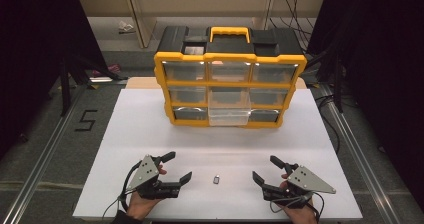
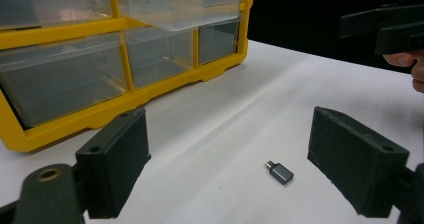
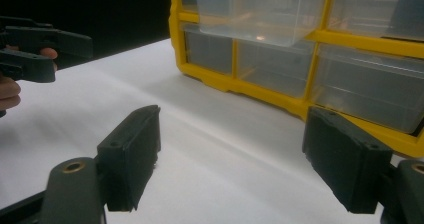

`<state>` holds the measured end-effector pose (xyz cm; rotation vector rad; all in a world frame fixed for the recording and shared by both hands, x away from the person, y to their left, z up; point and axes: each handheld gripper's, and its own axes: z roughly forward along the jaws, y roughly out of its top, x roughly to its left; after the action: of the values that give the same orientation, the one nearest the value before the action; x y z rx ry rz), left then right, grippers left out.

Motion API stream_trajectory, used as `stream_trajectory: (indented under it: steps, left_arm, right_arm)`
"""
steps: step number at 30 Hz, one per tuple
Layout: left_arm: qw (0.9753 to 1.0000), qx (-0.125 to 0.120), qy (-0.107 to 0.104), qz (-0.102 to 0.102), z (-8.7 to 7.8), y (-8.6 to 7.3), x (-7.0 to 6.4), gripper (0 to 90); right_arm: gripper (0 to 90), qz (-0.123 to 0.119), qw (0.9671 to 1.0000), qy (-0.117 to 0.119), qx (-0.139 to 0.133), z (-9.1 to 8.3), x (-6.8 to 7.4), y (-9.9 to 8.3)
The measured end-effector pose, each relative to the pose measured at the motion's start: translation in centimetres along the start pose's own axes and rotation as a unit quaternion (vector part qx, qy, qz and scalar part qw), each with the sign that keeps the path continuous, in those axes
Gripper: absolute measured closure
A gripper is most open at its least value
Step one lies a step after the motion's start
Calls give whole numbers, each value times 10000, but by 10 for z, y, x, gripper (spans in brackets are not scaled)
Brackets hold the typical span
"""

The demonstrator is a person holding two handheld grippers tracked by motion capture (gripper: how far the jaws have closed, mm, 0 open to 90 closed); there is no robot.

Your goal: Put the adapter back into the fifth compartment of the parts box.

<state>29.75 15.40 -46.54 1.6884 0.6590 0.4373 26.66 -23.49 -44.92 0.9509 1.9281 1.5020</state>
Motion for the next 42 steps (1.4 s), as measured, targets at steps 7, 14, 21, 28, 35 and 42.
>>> stream_trajectory:
  steps: [7,14,21,28,35,42]
  left_arm:
    - [10000,-15,-13,37,0,0,-1,163]
    - [10000,-32,-31,61,0,1,-1,163]
    - [9999,-111,3,85,-2,2,-2,163]
    - [9999,-93,14,84,-2,1,-2,165]
    - [9999,-116,-1,79,-2,2,-2,164]
    - [9999,-106,-23,86,-1,2,-3,165]
  right_arm:
    - [242,-19,10000,2,-4,0,1,1]
    - [242,-55,10000,62,36,2,3,3]
    - [247,-114,9999,72,79,4,8,6]
    - [250,-143,9998,58,118,9,12,10]
    - [261,-159,9995,106,246,16,18,13]
    - [270,-155,9986,165,479,25,20,16]
